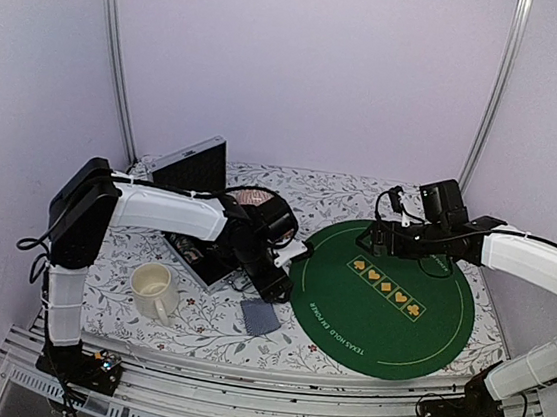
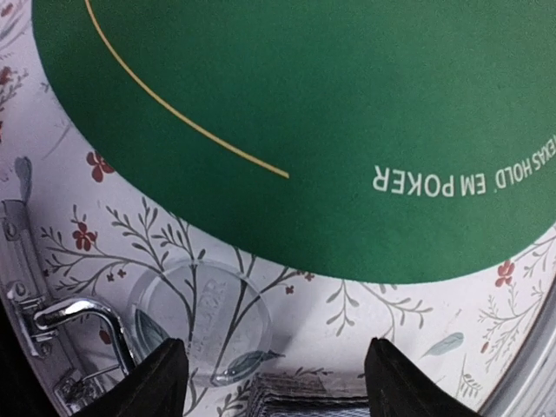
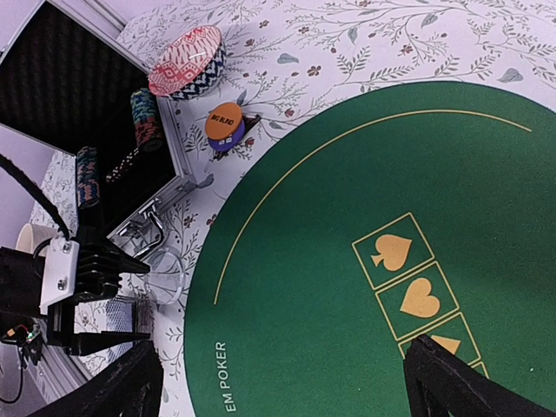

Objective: Distribute texas hold em gaming equipment
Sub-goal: Pick up the dealer button from the center of the board.

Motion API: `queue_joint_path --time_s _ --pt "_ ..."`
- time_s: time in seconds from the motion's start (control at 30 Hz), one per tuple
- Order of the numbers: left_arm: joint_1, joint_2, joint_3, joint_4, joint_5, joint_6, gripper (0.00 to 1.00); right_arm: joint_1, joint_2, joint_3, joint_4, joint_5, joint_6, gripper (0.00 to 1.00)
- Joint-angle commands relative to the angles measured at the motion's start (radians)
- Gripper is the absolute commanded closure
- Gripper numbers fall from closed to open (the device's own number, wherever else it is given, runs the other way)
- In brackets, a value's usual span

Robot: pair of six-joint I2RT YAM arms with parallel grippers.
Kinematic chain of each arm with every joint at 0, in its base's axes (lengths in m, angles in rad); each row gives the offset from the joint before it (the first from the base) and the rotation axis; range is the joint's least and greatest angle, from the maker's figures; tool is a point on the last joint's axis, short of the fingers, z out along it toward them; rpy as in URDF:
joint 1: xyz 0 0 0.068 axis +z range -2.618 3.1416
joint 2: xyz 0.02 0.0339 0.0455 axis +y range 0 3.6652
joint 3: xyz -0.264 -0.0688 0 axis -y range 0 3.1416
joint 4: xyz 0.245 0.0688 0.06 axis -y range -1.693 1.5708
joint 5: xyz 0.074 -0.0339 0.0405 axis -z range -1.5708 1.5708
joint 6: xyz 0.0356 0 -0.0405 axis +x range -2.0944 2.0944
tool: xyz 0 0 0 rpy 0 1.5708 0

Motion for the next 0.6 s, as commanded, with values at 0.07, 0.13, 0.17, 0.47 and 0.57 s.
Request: queue_joint_path --time_s 0.07,0.13,0.17,0.47,0.57 --pt "0.018 0.040 0.036 -0.076 0.023 0.045 0.27 0.001 0.014 0.047 -0.035 0.053 -0.017 0.01" --pt "0.043 0.052 0.038 -0.081 0.040 0.041 0.28 0.002 0.009 0.047 -0.044 0.047 -0.010 0.01" --pt "0.052 0.055 0.039 -0.081 0.038 0.039 0.28 0.002 0.004 0.041 -0.045 0.047 -0.007 0.01" --pt "0.064 0.046 0.038 -0.096 0.009 0.055 0.23 0.001 -0.011 0.053 -0.058 0.072 -0.001 0.01" --pt "0.078 0.066 0.046 -0.106 0.023 0.050 0.21 0.001 0.016 0.081 -0.066 0.065 -0.013 0.01"
